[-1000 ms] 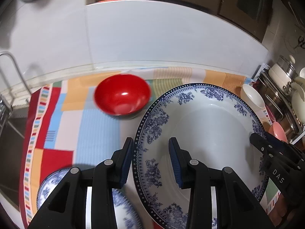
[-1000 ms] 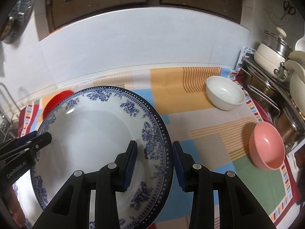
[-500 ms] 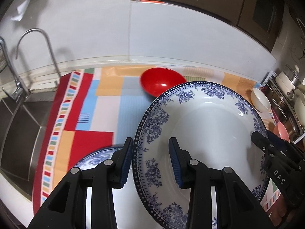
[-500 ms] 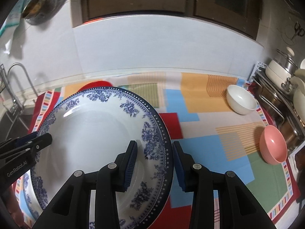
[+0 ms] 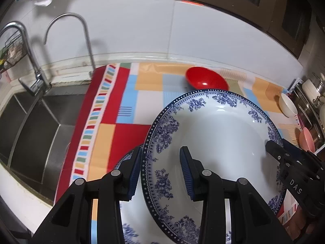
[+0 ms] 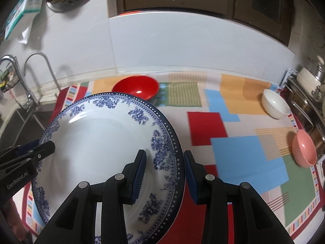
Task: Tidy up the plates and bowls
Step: 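Lift the plate with both grippers and carry it over the plate stack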
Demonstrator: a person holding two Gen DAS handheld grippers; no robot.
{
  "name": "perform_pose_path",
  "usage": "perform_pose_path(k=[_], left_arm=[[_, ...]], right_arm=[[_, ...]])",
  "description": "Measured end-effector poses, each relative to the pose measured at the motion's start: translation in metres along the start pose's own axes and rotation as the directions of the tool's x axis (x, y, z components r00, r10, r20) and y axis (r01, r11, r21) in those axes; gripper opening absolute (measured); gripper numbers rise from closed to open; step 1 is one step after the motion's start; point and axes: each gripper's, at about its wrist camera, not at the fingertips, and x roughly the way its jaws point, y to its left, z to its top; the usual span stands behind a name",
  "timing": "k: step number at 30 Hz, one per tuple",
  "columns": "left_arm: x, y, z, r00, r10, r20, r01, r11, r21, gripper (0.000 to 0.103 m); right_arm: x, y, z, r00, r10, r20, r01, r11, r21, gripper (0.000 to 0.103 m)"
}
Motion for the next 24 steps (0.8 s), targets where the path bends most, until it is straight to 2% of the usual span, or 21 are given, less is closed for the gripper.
perform_pose_path(k=[13, 24], left_arm=[[0.005, 0.046, -0.021, 0.998, 0.037, -0.060, -0.040, 0.998, -0.042, 0.038], [0.021, 0.058, -0.039, 0.992, 0.042, -0.123, -0.047, 0.998, -0.035, 0.038]], right_arm=[[0.013, 0.053, -0.014, 0.997, 0.046, -0.060, -0.049, 0.998, -0.049, 0.039], [0.030, 0.067, -0.031, 0.989, 0.052, -0.138, -0.060, 0.997, -0.054, 0.039]])
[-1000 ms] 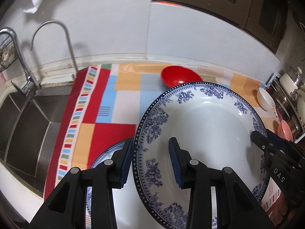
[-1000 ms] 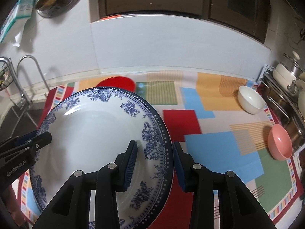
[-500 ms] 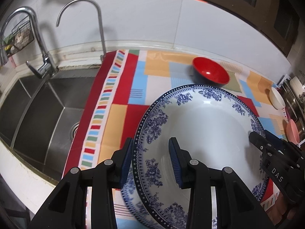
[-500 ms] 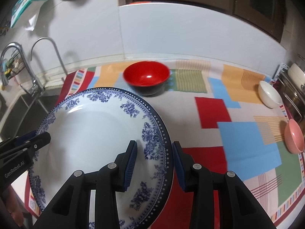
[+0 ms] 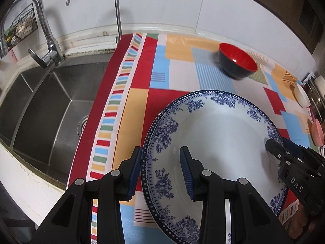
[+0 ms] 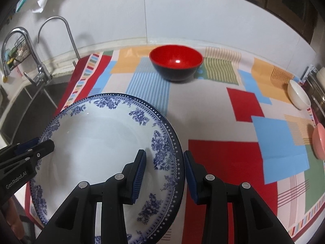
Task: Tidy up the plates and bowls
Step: 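Lift the plate with both grippers and carry it over the plate stack, then lower the plate onto the stack and open both grippers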
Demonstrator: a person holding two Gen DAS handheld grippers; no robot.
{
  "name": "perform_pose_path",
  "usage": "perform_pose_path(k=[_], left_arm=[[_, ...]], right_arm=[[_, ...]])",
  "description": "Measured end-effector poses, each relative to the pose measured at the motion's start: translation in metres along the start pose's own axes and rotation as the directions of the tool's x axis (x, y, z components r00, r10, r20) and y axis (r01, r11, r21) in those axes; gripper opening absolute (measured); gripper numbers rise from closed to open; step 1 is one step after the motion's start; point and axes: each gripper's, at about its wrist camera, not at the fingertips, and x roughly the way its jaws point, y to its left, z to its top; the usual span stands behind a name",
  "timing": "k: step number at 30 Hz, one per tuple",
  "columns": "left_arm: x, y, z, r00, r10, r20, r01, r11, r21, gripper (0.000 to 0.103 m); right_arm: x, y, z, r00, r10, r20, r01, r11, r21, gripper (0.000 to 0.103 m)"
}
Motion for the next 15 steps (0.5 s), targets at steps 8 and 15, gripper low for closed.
perform_pose_path(k=[8, 15], left_arm=[[0.012, 0.002, -0.005, 0.999, 0.003, -0.033, -0.002, 1.000, 0.002, 0.038], [0.020, 0.002, -0.007, 0.998, -0.002, -0.058, 0.002, 1.000, 0.000, 0.038]], right_arm=[[0.013, 0.001, -0.008, 0.999, 0.004, -0.045, -0.004, 1.000, 0.005, 0.039], [0.022, -0.001, -0.010, 0.997, 0.005, -0.072, -0.004, 1.000, 0.009, 0.039]])
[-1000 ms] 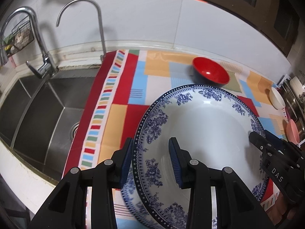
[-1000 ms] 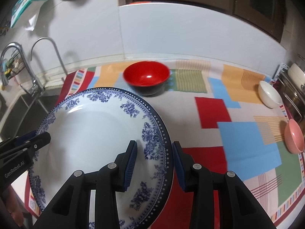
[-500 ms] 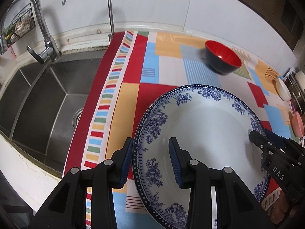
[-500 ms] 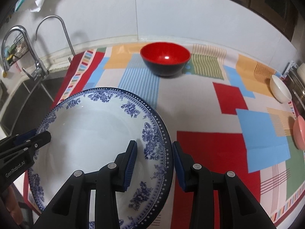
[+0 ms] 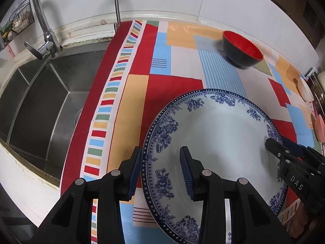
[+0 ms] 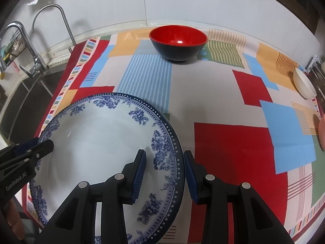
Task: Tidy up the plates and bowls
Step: 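Lower the plate onto the stack and open both grippers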
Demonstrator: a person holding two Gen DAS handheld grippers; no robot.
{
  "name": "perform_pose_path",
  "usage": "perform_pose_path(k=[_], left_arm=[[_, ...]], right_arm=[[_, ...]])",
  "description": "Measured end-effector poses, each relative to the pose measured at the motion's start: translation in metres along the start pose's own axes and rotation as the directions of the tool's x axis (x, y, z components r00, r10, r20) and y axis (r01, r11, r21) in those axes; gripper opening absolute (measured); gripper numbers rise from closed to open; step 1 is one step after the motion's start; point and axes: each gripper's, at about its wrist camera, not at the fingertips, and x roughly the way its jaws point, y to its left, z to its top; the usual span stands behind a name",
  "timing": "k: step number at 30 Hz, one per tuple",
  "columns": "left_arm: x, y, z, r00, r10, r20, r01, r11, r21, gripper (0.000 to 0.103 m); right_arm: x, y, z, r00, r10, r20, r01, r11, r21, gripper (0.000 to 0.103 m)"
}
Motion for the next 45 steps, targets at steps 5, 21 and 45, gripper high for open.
perform_pose_path(k=[5, 21, 45], left_arm=[[0.004, -0.001, 0.000, 1.000, 0.000, -0.013, 0.000, 1.000, 0.003, 0.038], [-0.009, -0.006, 0.001, 0.999, 0.018, 0.034, -0.018, 1.000, 0.007, 0.054], [-0.057, -0.067, 0.048, 0.972, -0.064, 0.227, 0.035, 0.991, 0.129, 0.058]], right_arm=[[0.004, 0.001, 0.000, 1.000, -0.013, -0.012, 0.013, 1.000, -0.011, 0.040], [0.005, 0.002, -0.002, 1.000, 0.003, -0.018, -0.004, 0.999, -0.041, 0.050], [-0.056, -0.043, 0.032, 0.980, 0.015, 0.196, -0.019, 1.000, 0.020, 0.050]])
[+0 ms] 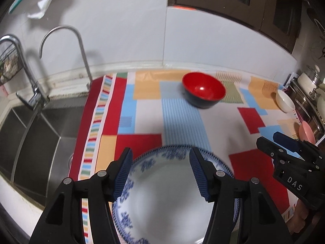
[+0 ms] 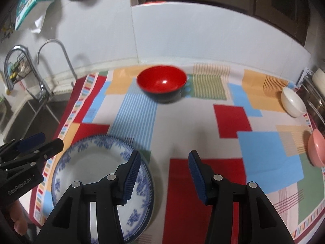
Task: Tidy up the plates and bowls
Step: 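Lower the plate onto the stack and open both grippers, then move both grippers to the rim of the red-and-black bowl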
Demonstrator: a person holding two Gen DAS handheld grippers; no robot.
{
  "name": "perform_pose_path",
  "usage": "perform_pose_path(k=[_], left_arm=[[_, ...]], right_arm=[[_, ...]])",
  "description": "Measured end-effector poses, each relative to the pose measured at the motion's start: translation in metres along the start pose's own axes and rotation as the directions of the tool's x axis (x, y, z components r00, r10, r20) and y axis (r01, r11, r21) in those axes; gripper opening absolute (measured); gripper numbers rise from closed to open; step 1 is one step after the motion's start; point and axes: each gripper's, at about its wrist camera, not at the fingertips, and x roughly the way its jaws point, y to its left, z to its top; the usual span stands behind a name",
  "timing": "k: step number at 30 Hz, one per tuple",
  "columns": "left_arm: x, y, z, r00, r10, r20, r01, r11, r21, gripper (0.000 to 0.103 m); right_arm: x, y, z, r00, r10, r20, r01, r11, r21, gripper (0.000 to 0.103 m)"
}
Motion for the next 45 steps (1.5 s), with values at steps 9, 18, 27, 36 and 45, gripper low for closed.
perform_pose_path(k=[9, 18, 27, 36, 45], left_arm=[[0.012, -0.018, 0.033, 0.999, -0.002, 0.038, 0.001, 1.000, 0.029, 0.062], [0.046, -0.031, 0.069, 0.999, 0.000, 0.033, -0.002, 0.999, 0.050, 0.064], [0.091, -0.029, 0.102, 1.000, -0.002, 0.000, 0.002, 0.998, 0.066, 0.064], [0.131, -0.031, 0.127, 1.000, -0.006, -0.014, 0.008, 0.996, 0.086, 0.064], [0.174, -0.034, 0.137, 0.997, -0.035, -0.062, 0.040, 0.997, 0.069, 0.064]], right_arm=[[0.006, -0.021, 0.028, 0.999, 0.003, 0.038, -0.004, 1.000, 0.021, 0.050], [0.025, -0.038, 0.059, 0.998, -0.001, 0.061, 0.000, 1.000, 0.019, 0.050], [0.064, -0.055, 0.090, 0.999, 0.004, 0.045, -0.006, 0.999, 0.046, 0.050], [0.104, -0.066, 0.112, 1.000, 0.003, 0.019, -0.004, 0.997, 0.074, 0.050], [0.141, -0.072, 0.125, 1.000, 0.015, -0.015, -0.013, 0.994, 0.106, 0.050]])
